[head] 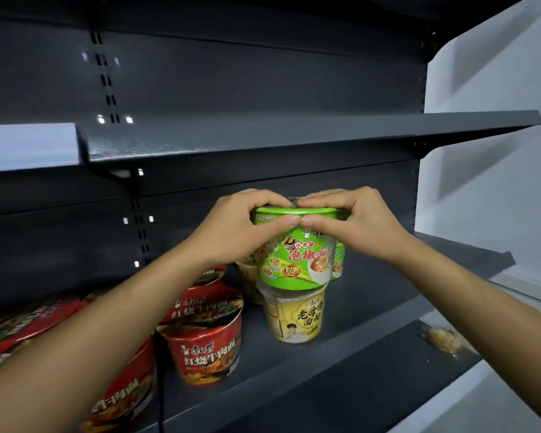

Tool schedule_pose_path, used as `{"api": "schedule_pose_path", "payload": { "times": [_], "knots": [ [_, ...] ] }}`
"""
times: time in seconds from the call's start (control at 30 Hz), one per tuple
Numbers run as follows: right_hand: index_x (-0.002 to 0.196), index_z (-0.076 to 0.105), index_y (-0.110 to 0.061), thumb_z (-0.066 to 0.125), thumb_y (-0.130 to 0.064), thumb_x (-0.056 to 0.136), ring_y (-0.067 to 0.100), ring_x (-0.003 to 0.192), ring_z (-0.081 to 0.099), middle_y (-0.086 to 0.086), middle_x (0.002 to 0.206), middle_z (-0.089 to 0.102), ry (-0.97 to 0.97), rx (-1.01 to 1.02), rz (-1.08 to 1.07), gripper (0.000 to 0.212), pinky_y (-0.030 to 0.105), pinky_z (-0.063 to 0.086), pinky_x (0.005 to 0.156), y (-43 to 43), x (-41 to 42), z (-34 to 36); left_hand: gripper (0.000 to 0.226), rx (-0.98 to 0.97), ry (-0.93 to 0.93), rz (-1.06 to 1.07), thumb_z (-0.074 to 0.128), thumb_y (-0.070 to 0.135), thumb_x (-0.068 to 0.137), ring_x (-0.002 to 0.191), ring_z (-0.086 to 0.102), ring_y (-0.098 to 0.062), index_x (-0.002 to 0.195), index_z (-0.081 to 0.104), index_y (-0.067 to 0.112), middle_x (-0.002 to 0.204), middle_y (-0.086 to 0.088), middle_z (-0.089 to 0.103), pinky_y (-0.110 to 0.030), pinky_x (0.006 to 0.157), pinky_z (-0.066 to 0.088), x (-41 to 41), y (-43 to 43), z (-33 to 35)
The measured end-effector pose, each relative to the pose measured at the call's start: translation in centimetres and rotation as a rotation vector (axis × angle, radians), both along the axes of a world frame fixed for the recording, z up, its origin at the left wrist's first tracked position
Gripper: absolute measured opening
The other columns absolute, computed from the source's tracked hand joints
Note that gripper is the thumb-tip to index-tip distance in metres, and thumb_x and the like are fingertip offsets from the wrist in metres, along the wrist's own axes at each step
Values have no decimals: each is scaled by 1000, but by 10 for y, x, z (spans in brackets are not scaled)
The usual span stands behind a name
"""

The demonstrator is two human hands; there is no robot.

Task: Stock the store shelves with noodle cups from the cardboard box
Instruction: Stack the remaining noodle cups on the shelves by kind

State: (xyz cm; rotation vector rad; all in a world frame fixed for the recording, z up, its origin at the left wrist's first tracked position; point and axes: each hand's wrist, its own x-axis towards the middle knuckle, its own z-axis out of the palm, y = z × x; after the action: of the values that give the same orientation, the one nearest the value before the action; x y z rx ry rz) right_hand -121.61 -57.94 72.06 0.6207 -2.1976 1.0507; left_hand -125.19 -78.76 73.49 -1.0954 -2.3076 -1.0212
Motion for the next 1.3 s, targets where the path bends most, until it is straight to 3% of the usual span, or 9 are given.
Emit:
{"api": "schedule_pose_path", "payload": {
  "times": [0.2,0.33,0.63,0.77,0.9,0.97,1.13,1.3],
  "knots": [
    [102,69,-38,72,-63,65,-3,105,61,-13,107,68,24,11,9,44,27,50,95,54,-39,-6,56,-41,46,36,56,65,66,100,59,7,110,69,32,109,16,66,-15,87,47,-33,53,0],
    [109,70,-28,67,-56,64,-1,108,60,-9,111,68,39,52,-5,53,28,49,98,98,-67,-6,47,-62,67,48,62,55,74,105,57,5,113,69,29,114,14,66,-13,92,44,-57,95,-2],
    [105,73,-26,68,-53,64,-3,105,60,-8,108,68,17,25,31,49,17,47,94,180,-127,-15,41,-159,-18,130,61,53,82,97,60,6,119,63,35,110,22,63,-9,84,44,-107,177,-4],
    [103,69,-34,66,-55,63,-7,100,60,-13,102,66,-16,43,29,45,9,45,89,208,-154,-20,48,-232,-70,151,56,55,86,101,62,0,128,58,31,113,15,65,-11,86,44,-132,207,-11],
    [104,73,-25,68,-52,64,-9,92,62,-14,95,67,-32,11,22,49,9,48,80,234,-177,-27,76,-268,-104,143,43,76,72,104,60,-1,129,56,27,117,12,64,-24,95,47,-156,234,-15],
    [104,73,-21,72,-45,67,-12,89,61,-14,93,67,-45,11,17,44,7,48,78,245,-188,-31,80,-288,-117,145,40,77,71,104,61,-2,131,54,26,119,11,63,-26,96,47,-168,244,-20],
    [106,73,-19,78,-30,73,-6,91,63,-9,99,70,-69,59,10,35,10,49,82,267,-213,-45,52,-368,-120,147,46,47,95,117,55,-10,138,49,18,137,3,52,-27,104,40,-189,266,-35],
    [107,72,-19,78,-31,73,0,99,63,-4,106,70,-98,72,42,36,20,52,88,281,-234,-63,48,-453,-87,122,44,43,97,130,43,-12,137,50,17,142,0,49,-27,109,33,-209,281,-50]
  ]
}}
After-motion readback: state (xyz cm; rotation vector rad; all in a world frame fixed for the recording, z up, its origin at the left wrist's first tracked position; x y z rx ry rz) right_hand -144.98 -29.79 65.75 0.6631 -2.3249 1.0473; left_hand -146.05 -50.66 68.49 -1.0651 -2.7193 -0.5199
